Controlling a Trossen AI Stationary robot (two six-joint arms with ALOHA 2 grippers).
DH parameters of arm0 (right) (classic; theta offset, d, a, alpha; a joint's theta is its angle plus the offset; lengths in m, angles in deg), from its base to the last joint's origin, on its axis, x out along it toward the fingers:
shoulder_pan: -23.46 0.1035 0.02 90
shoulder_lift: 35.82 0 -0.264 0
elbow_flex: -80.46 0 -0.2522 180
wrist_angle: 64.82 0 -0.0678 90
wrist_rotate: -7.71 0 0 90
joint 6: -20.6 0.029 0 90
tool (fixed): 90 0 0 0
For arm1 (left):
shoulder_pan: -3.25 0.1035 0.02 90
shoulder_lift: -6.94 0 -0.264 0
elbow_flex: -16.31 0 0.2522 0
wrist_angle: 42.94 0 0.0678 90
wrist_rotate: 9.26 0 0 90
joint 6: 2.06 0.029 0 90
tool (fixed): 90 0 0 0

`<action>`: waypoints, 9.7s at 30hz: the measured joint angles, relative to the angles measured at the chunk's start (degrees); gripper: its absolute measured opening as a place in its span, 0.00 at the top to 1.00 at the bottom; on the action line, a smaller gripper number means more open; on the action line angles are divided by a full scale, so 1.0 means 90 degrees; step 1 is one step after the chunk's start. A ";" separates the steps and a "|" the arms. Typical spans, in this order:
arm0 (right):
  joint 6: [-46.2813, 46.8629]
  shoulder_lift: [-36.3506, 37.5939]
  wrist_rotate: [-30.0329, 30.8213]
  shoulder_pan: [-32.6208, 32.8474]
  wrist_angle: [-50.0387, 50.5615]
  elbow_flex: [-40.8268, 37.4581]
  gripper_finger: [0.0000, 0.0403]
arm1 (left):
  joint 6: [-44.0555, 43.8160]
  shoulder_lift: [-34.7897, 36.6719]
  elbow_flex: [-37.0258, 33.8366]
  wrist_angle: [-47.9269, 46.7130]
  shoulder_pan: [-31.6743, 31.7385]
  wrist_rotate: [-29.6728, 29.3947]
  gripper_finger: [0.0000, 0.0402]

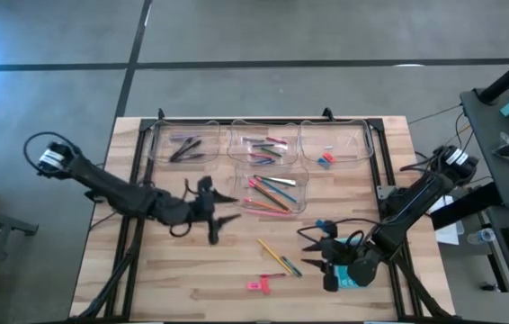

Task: Sort crayons/erasers/pens/pencils in bins
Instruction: Put the red crayon into the top middle transparent bin, then put the blue eraser into the top right transparent bin

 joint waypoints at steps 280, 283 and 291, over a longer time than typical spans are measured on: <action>0.1326 0.0146 -0.2947 -0.1885 0.2314 -0.1147 0.64 | 0.0440 -0.1221 -0.0041 0.1981 -0.1057 0.0204 0.54; 0.1330 0.0298 -0.2872 -0.1887 0.2444 -0.1172 0.64 | 0.0440 -0.1221 -0.0041 0.1982 -0.1057 0.0204 0.54; 0.1466 0.0127 -0.2828 -0.1887 0.2548 -0.1327 0.63 | 0.0440 -0.1221 -0.0041 0.1982 -0.1057 0.0204 0.54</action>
